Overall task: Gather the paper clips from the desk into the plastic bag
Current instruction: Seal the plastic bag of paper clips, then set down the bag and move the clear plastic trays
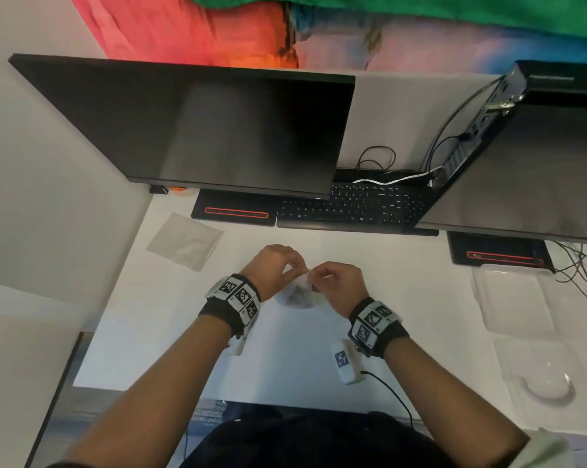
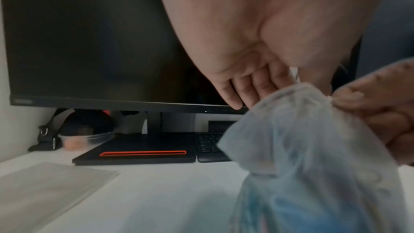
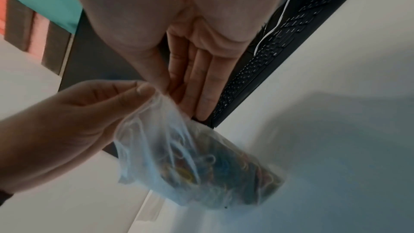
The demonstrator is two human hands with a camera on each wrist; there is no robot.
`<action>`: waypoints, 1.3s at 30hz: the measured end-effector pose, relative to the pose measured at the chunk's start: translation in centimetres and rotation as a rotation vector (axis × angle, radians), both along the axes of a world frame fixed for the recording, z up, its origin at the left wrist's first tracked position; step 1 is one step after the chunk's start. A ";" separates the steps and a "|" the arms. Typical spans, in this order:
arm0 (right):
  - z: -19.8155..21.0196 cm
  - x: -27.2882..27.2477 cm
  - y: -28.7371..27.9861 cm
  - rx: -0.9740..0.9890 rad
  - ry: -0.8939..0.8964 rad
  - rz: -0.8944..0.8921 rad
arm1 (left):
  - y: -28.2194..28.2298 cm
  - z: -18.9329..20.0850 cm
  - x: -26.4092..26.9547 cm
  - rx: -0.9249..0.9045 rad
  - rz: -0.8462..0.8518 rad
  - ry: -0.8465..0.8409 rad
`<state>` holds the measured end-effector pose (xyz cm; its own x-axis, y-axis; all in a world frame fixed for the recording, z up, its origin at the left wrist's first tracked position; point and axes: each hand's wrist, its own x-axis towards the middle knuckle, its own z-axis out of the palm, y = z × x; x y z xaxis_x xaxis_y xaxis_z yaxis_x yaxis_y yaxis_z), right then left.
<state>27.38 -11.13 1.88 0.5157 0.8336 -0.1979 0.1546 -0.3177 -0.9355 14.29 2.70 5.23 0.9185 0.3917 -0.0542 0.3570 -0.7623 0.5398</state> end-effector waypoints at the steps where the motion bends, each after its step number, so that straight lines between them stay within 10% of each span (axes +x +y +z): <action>1: 0.0 0.3 0.2 -0.022 0.017 -0.044 | 0.4 -0.1 0.2 0.021 -0.005 0.026; 14: -2.2 5.2 3.5 -0.207 0.121 -0.370 | 7.0 -4.0 -0.3 0.051 0.431 0.197; 20: -2.3 11.1 -6.5 -0.428 -0.581 -0.360 | 8.5 -7.9 -6.9 0.079 0.853 0.380; 27: -2.9 15.1 -17.0 -1.100 -0.629 -0.469 | 7.9 -8.9 -9.6 0.212 0.777 0.477; 31: -3.4 14.6 -16.8 -1.129 -0.469 -0.407 | 7.7 -9.3 -9.7 0.204 0.688 0.538; 39: -2.1 8.6 -12.7 -1.103 -0.705 -0.063 | 1.6 -3.2 -4.1 0.128 0.733 -0.052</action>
<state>35.94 -23.87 -0.25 0.8198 0.3788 -0.4295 0.4580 -0.8839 0.0948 10.22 4.26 2.08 0.4196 0.9050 0.0694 0.7744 -0.3968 0.4928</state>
